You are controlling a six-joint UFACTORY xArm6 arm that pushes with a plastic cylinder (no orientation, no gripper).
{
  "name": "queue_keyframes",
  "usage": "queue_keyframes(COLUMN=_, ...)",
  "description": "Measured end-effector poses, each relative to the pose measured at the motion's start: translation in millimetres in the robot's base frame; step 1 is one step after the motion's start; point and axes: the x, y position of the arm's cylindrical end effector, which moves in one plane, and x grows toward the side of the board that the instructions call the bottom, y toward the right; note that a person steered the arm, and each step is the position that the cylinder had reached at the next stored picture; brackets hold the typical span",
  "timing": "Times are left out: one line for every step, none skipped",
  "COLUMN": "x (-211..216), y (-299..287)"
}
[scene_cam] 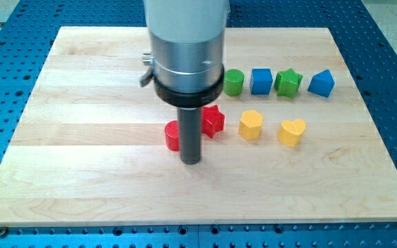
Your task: Place red star vertically above the red circle
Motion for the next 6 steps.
queue_keyframes(x=-7.4, y=28.6)
queue_keyframes(x=-35.5, y=28.7)
queue_keyframes(x=-48.7, y=29.7)
queue_keyframes(x=-68.7, y=10.0)
queue_keyframes(x=-110.7, y=-60.5)
queue_keyframes(x=-128.7, y=-50.1)
